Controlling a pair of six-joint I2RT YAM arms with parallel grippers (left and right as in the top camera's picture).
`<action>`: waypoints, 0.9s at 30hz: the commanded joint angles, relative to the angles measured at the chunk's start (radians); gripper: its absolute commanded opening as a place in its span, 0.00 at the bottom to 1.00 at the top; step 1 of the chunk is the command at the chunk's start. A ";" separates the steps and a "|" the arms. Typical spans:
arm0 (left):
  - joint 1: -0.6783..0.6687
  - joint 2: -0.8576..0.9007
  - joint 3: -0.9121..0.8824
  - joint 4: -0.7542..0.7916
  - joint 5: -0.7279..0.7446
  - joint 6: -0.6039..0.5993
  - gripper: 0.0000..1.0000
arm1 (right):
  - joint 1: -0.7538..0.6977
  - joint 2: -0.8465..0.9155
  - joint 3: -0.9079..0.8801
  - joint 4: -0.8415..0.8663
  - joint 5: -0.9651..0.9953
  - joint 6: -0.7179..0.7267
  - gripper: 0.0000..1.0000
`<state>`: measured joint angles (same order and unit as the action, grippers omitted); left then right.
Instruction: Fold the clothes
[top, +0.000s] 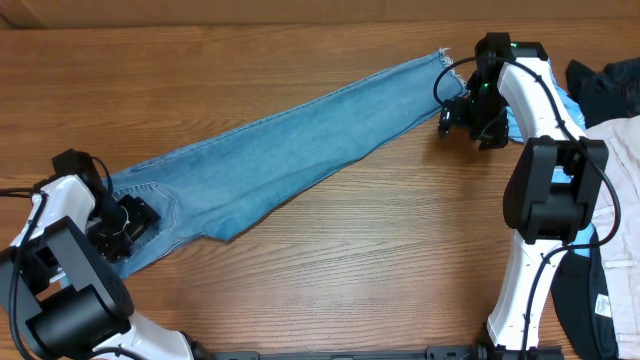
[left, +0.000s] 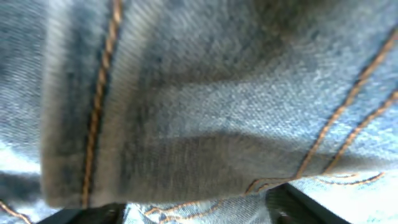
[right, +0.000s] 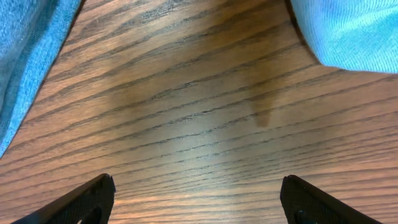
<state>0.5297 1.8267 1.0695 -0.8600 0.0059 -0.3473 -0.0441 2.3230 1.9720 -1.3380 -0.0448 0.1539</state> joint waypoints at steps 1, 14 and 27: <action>0.029 0.050 0.005 0.119 -0.154 -0.008 0.69 | -0.002 0.001 0.026 0.010 -0.003 0.002 0.90; 0.063 0.050 0.324 -0.050 0.079 0.030 1.00 | -0.002 0.001 0.026 0.246 -0.142 -0.061 0.91; 0.026 0.050 0.335 -0.209 0.194 0.037 1.00 | -0.004 0.063 0.004 0.469 -0.129 -0.110 0.88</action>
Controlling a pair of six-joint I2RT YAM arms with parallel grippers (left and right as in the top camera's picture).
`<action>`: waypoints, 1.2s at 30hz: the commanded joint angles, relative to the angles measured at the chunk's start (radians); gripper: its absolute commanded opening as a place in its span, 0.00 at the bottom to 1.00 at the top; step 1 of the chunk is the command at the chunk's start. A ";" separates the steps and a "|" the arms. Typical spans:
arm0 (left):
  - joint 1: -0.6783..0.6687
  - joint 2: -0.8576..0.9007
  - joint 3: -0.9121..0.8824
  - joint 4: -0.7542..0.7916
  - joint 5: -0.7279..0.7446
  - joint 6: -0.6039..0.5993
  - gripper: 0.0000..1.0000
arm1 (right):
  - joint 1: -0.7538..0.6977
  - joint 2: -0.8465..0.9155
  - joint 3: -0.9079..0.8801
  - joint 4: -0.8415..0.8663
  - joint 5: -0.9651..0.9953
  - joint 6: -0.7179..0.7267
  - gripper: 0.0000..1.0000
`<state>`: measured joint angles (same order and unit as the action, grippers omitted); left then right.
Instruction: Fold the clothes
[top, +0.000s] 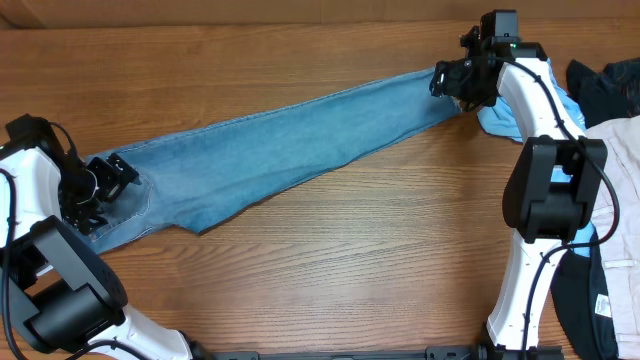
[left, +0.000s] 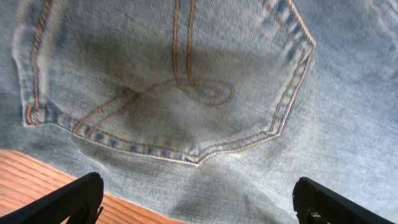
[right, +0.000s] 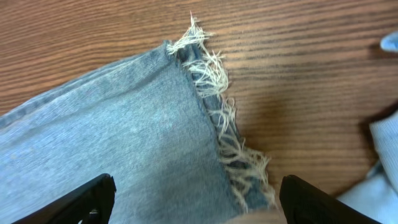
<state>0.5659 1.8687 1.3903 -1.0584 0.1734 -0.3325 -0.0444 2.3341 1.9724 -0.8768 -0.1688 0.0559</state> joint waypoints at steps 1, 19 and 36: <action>-0.011 0.008 0.014 -0.011 0.027 0.022 1.00 | -0.004 0.064 0.003 0.009 -0.005 -0.012 0.88; -0.013 0.008 0.014 -0.034 0.027 0.022 1.00 | -0.025 0.130 0.009 -0.100 0.105 -0.003 0.04; -0.017 0.008 0.014 -0.093 0.034 0.023 1.00 | -0.264 -0.196 0.039 -0.368 0.344 0.108 0.04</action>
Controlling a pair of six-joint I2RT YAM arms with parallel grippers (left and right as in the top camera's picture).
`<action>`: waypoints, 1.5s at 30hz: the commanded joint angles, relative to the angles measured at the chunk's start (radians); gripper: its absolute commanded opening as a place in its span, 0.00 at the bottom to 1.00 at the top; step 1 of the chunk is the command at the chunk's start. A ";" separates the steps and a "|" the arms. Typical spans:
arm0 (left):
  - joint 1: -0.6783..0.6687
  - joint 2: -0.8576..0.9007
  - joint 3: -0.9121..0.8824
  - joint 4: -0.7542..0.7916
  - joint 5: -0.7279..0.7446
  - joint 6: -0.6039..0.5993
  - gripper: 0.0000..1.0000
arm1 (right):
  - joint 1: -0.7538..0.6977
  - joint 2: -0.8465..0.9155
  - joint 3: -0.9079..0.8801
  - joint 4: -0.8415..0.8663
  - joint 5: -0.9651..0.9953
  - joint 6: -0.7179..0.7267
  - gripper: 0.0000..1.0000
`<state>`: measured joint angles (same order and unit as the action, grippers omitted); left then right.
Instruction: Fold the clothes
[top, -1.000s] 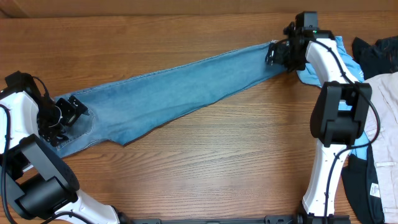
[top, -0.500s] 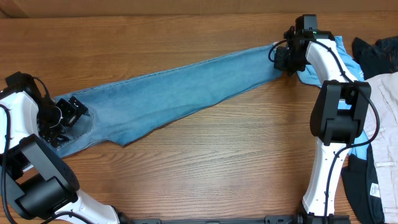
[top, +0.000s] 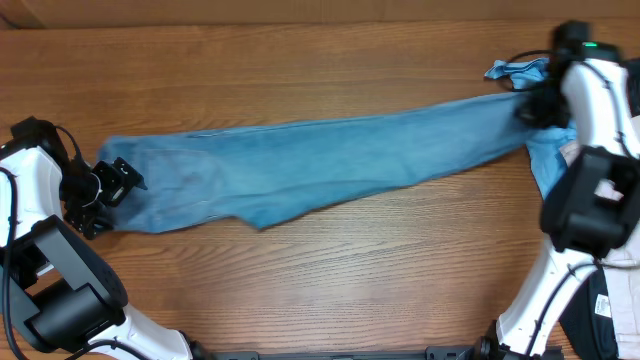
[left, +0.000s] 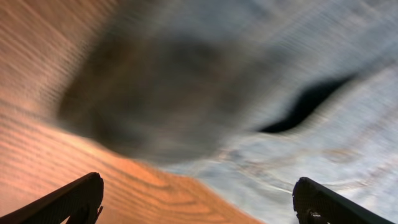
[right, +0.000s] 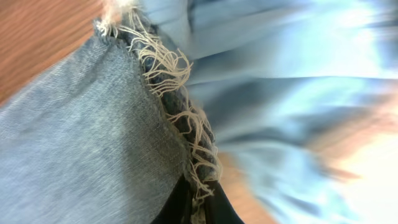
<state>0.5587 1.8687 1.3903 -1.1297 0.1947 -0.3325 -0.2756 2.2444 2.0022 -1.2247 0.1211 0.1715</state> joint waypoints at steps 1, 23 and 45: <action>-0.010 0.008 0.014 -0.024 0.013 0.023 1.00 | -0.034 -0.117 0.009 -0.024 0.035 -0.024 0.04; -0.010 0.008 0.014 -0.008 0.004 0.042 1.00 | 0.652 -0.187 -0.009 -0.116 -0.179 -0.119 0.04; -0.010 0.008 0.014 0.000 0.005 0.064 1.00 | 0.873 -0.153 -0.132 0.059 -0.292 -0.067 0.06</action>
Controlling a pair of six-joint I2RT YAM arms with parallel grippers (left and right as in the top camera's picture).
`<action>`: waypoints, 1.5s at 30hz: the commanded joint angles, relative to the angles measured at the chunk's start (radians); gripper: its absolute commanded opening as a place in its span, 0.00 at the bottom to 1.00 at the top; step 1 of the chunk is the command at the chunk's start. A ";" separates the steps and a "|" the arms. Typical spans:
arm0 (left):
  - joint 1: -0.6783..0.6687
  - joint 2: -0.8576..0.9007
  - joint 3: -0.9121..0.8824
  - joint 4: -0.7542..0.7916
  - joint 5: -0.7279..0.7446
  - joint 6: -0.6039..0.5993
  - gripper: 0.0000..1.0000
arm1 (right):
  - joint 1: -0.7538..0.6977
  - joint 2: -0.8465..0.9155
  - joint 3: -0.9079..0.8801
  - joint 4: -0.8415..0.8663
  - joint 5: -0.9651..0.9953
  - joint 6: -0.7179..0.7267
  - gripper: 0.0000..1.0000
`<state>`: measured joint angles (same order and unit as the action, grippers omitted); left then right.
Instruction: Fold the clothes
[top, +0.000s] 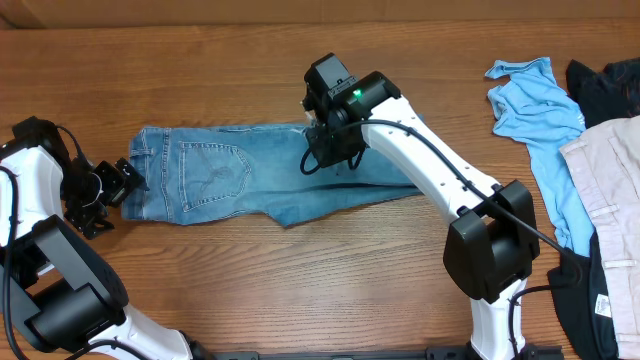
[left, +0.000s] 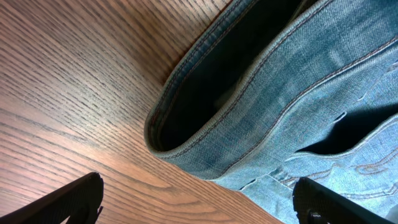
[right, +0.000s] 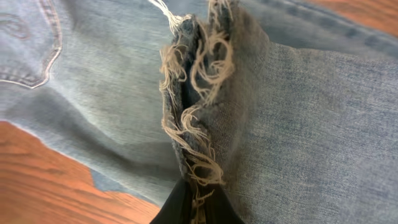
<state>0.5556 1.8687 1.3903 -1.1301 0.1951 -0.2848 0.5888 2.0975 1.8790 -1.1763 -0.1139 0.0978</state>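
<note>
The blue jeans (top: 225, 185) lie folded at the table's left middle, with the waistband to the left and a back pocket (top: 212, 175) facing up. My right gripper (top: 323, 152) is shut on the frayed hem (right: 194, 118), holding it over the thigh part of the jeans. In the right wrist view the gripper (right: 196, 208) pinches the fringe just above the denim. My left gripper (top: 118, 181) stands open at the waistband (left: 205, 118), nothing between its fingertips (left: 74, 199).
A light blue shirt (top: 530, 100) lies at the right. Beside it are a dark garment (top: 605, 80) and a beige garment (top: 605, 190) at the right edge. Bare wood table (top: 300, 290) lies in front of the jeans.
My right gripper, still shut on the hem, has gone from the far right to the table's middle. The leg now lies doubled over the jeans. The left gripper has stayed open by the waistband.
The jeans lay slanted, my left gripper at the waist and my right open on the table beside the hem. Then both were open over the jeans' ends. Then the right held the hem with the jeans stretched straight, and now the leg is folded back.
</note>
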 joint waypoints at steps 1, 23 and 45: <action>-0.007 0.008 0.014 0.001 0.005 0.016 1.00 | 0.009 -0.006 -0.009 0.014 -0.057 0.007 0.08; -0.006 0.007 0.016 0.021 0.005 0.020 1.00 | 0.008 -0.006 -0.010 0.023 -0.057 0.006 0.48; -0.006 0.007 0.015 0.023 0.005 0.020 1.00 | 0.084 -0.006 -0.338 0.343 0.004 0.003 0.52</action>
<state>0.5556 1.8687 1.3903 -1.1069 0.1951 -0.2840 0.6754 2.0975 1.5570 -0.8497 -0.1638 0.1036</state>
